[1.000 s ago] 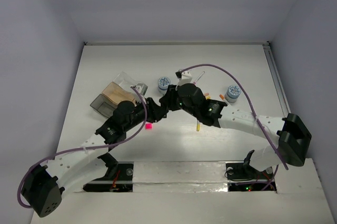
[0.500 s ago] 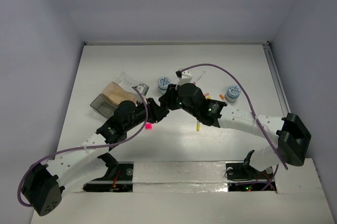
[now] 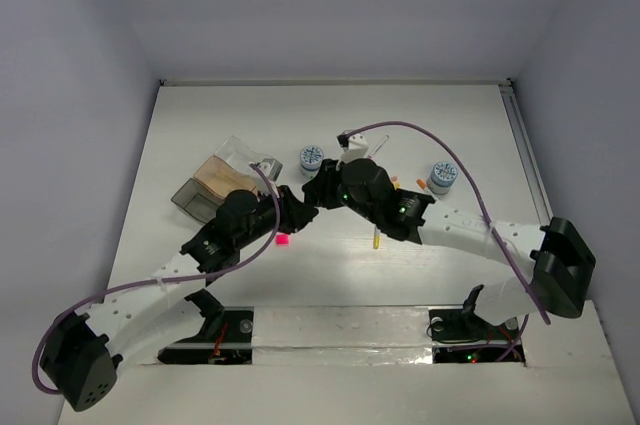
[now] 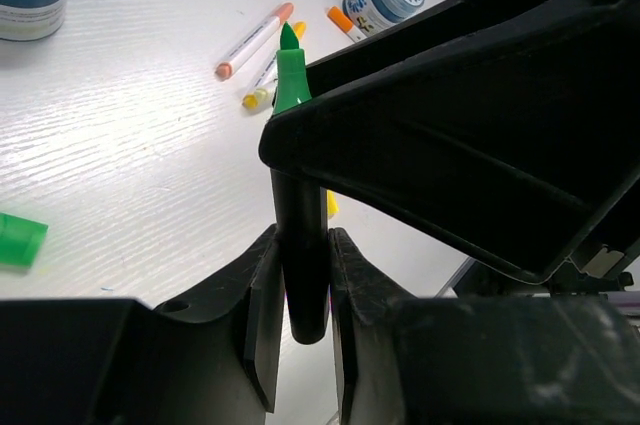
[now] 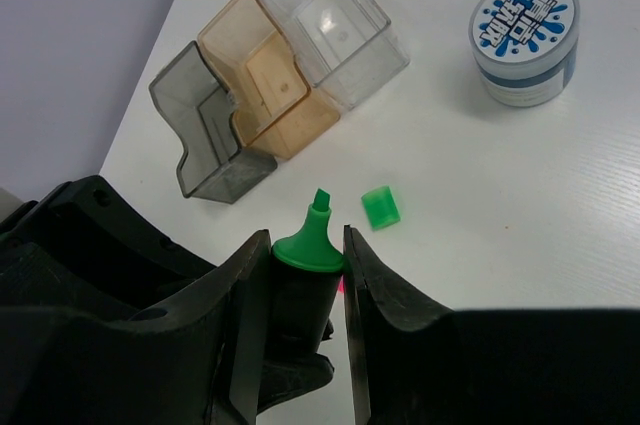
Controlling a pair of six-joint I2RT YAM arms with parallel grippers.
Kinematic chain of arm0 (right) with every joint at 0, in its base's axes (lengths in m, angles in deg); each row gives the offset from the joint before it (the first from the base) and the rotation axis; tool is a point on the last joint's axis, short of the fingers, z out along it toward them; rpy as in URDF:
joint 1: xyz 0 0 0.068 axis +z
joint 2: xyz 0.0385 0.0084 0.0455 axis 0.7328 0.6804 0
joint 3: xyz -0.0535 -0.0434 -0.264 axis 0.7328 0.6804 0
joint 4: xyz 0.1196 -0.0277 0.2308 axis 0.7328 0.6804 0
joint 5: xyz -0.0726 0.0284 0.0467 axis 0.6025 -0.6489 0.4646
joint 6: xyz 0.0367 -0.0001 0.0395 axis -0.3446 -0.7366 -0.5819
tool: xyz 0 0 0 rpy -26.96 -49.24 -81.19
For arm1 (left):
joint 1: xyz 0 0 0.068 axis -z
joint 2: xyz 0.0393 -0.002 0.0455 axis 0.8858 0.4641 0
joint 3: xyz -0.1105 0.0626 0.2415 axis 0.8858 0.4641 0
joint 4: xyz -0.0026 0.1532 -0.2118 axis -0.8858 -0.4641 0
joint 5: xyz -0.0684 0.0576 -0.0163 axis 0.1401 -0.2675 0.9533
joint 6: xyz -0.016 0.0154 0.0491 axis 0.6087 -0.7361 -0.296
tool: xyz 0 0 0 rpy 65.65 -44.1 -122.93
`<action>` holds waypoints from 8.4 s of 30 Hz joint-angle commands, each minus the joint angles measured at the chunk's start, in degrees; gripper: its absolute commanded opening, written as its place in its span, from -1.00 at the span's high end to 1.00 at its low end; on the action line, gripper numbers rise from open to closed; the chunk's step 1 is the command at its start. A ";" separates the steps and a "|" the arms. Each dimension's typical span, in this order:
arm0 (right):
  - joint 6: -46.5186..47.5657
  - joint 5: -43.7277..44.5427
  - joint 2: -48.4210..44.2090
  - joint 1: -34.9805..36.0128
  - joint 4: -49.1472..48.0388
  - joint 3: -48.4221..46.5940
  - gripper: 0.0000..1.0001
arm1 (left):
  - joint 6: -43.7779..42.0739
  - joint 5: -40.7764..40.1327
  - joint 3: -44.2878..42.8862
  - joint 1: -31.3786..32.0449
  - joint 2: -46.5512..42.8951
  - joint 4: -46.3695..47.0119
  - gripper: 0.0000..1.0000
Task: Sort the stationery into containers
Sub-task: Pick up the pen from the center of the board, then close the pen cap on the pen.
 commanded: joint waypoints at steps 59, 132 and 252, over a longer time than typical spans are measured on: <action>8.87 -13.35 33.64 1.11 2.77 -19.28 0.30 | -16.24 -22.24 -15.09 0.67 -22.19 -28.04 1.00; 4.92 -22.77 39.18 -3.02 -0.49 -21.04 -0.17 | -16.68 -20.57 -15.00 0.67 -20.78 -27.60 1.00; 5.01 7.83 44.64 -3.29 29.05 -30.98 -0.09 | -16.86 -19.69 -14.91 0.14 -22.19 -27.34 1.00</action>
